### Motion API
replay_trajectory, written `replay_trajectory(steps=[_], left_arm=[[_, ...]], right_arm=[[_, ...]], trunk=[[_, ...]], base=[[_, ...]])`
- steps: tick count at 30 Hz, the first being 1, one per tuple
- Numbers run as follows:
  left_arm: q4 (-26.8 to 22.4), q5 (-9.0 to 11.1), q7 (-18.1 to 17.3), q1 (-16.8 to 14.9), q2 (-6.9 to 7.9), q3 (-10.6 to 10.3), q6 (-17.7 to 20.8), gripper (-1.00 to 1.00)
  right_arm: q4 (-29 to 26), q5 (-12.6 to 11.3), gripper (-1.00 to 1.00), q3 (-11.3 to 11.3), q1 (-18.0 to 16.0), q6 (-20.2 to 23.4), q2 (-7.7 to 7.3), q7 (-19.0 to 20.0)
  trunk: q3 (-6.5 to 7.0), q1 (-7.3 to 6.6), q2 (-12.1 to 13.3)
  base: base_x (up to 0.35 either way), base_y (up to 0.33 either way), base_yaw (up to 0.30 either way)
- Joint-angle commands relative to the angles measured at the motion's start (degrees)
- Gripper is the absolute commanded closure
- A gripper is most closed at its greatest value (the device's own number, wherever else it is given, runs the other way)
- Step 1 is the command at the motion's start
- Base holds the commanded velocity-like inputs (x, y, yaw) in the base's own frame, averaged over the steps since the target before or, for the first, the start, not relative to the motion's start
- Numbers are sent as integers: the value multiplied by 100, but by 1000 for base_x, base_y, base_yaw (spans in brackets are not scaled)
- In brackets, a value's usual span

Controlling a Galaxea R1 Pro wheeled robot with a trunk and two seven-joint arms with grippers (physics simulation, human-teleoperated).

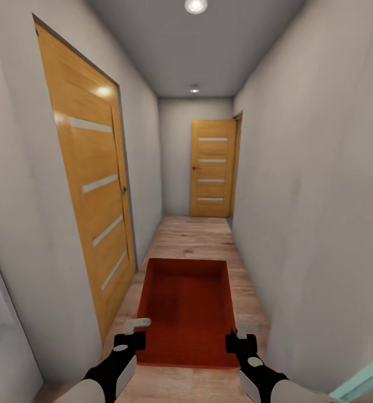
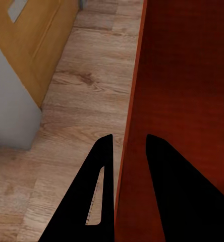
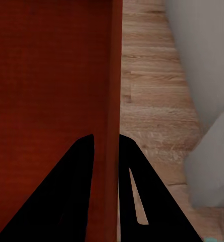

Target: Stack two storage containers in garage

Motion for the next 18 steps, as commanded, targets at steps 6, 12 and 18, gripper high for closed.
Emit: replay_trajectory(steps=[6, 12, 18], left_arm=[[-23, -102, 64, -9, 98, 272, -266, 100], [-23, -102, 64, -8, 98, 272, -266, 100], [-23, -102, 64, -9, 102, 273, -266, 100]], right_arm=[[8, -32, 100, -282, -1, -5, 1, 4], [8, -32, 100, -279, -3, 0, 1, 4], [8, -32, 100, -277, -4, -4, 1, 4]], trunk=[[-9, 4, -6], [-9, 4, -6], [-9, 4, -6]], base=[[322, 105, -3], [322, 46, 0], [322, 2, 0]])
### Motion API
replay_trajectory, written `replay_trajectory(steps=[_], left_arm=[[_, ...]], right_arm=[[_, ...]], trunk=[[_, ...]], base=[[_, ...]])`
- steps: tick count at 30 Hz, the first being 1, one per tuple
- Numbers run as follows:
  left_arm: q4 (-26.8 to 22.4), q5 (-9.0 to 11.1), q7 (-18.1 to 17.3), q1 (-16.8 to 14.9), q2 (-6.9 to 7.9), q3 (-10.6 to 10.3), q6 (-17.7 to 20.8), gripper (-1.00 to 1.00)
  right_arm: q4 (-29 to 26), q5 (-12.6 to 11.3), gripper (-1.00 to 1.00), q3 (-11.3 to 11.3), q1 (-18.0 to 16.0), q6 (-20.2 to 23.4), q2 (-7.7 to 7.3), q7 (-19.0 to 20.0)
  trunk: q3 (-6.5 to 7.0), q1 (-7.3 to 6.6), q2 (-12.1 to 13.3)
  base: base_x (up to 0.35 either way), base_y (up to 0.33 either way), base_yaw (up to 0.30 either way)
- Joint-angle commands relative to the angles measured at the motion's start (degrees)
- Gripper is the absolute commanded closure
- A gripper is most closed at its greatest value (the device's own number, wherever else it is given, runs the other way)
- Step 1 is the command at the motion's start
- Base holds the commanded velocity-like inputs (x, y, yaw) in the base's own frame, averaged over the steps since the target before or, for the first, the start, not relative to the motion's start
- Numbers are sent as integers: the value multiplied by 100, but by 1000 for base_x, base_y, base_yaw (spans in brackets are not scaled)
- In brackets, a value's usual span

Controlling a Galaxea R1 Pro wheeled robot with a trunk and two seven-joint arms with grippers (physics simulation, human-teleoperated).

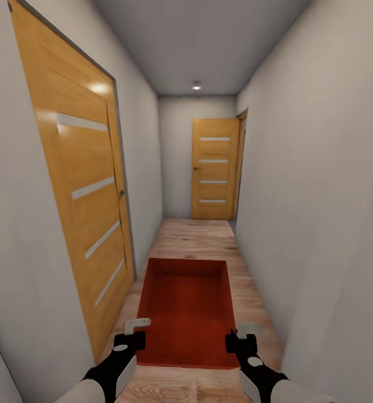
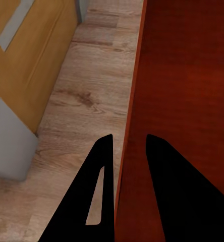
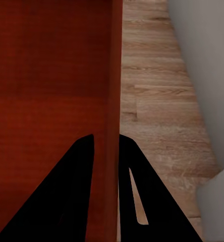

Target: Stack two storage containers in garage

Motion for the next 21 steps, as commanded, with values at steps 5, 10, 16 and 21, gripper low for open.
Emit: replay_trajectory(steps=[5, 10, 16, 21], left_arm=[[-21, -102, 65, -6, 106, 274, -267, 100], [-14, -96, 65, -7, 166, 273, -267, 100], [-21, -95, 65, -7, 176, 273, -267, 100], [-21, -96, 65, -5, 177, 273, -267, 100]], right_arm=[[6, -27, 100, -285, 1, -5, 1, 5], [6, -27, 100, -283, 1, -5, 1, 5], [6, -27, 100, -285, 1, -5, 1, 4], [6, -27, 100, -285, -3, -5, 1, 4]], trunk=[[-9, 4, -6], [-9, 4, -6], [-9, 4, -6], [-9, 4, -6]], base=[[322, 0, 0], [322, 0, 0], [322, 0, 0], [322, 0, 0]])
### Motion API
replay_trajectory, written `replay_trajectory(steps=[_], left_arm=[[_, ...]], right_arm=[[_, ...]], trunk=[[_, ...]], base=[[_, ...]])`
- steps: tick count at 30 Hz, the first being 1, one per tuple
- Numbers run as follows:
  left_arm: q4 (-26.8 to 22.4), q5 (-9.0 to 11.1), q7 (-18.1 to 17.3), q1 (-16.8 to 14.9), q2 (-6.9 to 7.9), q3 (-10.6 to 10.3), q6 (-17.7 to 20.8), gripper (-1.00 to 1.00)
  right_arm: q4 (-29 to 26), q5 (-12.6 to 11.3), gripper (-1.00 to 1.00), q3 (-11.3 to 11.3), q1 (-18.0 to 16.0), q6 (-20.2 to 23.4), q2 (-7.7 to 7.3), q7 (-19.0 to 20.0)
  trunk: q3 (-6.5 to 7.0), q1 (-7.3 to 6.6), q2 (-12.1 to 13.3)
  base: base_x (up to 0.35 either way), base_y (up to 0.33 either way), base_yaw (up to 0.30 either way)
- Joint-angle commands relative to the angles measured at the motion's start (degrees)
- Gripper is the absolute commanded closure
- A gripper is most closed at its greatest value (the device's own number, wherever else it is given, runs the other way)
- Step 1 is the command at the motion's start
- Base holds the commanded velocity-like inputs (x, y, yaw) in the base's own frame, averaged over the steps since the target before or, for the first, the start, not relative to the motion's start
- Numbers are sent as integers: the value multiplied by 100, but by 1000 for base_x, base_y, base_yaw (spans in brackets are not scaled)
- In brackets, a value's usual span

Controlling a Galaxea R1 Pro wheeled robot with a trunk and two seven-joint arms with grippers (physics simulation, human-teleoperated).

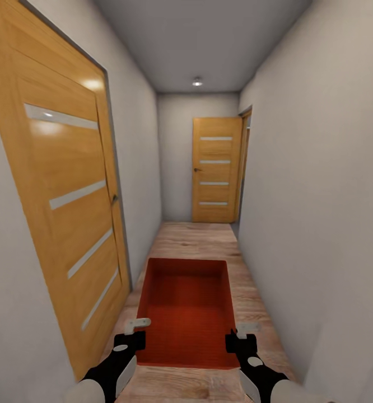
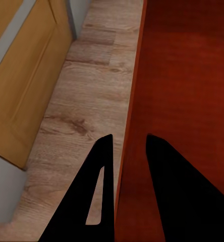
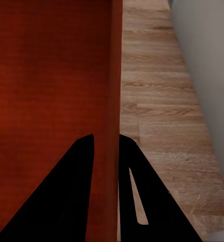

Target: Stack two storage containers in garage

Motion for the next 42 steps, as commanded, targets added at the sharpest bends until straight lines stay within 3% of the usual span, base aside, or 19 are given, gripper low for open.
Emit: replay_trajectory(steps=[1, 42], left_arm=[[-21, -102, 65, -10, 177, 274, -259, 100], [-21, -105, 65, -11, 177, 274, -259, 100]], right_arm=[[6, -23, 100, -294, -2, -2, 1, 5], [6, -23, 100, -294, 3, 6, 1, -1]], trunk=[[-9, 4, -6], [-9, 4, -6]], base=[[322, 0, 0], [322, 0, -38]])
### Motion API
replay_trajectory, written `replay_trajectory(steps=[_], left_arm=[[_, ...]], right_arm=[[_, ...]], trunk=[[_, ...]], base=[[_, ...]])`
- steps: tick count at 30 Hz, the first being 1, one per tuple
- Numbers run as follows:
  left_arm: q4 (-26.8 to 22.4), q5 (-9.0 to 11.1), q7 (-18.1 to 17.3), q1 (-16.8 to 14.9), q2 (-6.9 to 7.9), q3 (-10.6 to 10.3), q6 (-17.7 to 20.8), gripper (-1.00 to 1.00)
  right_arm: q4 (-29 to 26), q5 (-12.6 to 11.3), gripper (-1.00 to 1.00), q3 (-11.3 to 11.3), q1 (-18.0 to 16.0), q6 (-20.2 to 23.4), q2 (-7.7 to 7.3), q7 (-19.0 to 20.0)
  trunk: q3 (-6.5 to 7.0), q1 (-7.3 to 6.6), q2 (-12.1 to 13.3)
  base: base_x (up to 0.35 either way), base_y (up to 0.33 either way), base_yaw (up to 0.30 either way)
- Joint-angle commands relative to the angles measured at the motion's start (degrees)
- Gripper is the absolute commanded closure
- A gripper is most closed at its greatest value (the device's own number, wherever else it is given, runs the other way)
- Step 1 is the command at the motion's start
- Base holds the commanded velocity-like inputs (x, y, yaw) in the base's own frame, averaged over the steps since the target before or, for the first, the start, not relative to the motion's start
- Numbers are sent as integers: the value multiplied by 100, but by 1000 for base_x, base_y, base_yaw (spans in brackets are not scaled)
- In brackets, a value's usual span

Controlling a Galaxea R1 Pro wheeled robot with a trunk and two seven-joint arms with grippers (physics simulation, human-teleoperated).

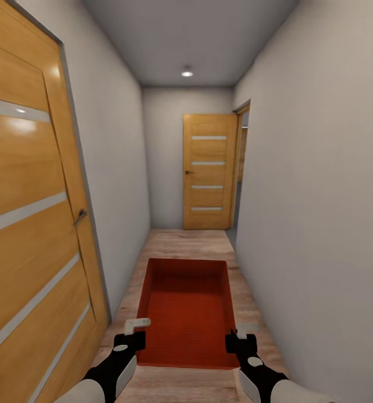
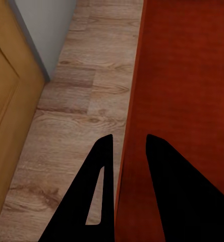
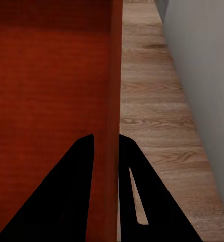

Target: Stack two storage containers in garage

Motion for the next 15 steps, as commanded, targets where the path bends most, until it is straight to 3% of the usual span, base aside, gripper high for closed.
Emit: replay_trajectory(steps=[1, 15], left_arm=[[-21, -100, 64, -8, 177, 274, -278, 100], [-21, -101, 64, -8, 177, 274, -278, 100]], right_arm=[[8, -44, 100, -273, -1, -9, 1, 2], [8, -44, 100, -273, -2, -10, 1, 6]], trunk=[[-9, 4, -6], [-9, 4, -6]], base=[[322, 0, 0], [322, 0, 0]])
